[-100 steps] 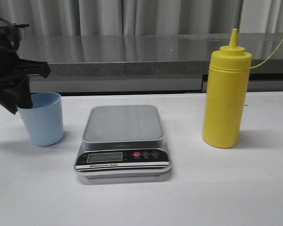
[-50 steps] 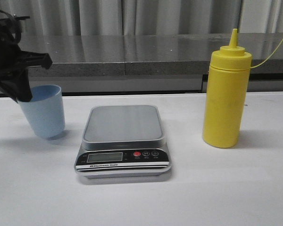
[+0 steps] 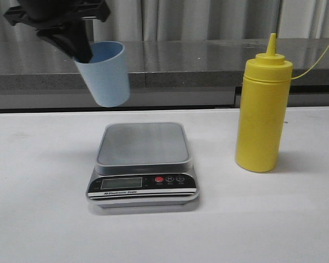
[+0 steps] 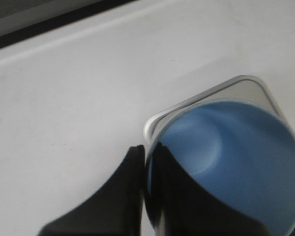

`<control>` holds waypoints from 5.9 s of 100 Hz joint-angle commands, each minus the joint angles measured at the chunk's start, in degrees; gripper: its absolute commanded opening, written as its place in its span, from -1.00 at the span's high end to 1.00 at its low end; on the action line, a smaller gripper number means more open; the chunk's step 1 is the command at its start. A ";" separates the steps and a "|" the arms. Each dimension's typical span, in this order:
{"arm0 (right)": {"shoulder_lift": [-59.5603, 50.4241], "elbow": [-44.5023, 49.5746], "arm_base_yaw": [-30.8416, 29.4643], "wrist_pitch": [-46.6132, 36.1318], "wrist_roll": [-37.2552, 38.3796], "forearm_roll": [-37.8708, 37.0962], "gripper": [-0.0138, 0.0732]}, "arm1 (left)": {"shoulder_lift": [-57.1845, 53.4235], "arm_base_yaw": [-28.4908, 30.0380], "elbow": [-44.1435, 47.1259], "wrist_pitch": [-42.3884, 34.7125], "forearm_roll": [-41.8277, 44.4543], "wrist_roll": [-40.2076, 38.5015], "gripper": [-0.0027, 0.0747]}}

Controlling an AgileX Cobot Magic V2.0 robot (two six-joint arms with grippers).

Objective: Pour seasoning into cup on scale with both arms

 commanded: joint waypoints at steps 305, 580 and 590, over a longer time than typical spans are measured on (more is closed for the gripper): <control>-1.32 -0.90 -0.20 -6.85 -0.09 -0.25 0.84 | -85.37 16.13 64.80 -18.46 -3.01 -1.38 0.98; 98.14 -33.31 17.22 -53.34 0.75 0.77 -0.82 | -92.21 16.13 67.84 -19.46 -3.01 -1.38 0.98; 99.30 -33.38 17.22 -55.65 0.75 0.77 -0.82 | -92.21 16.13 67.84 -19.46 -3.01 -1.38 0.98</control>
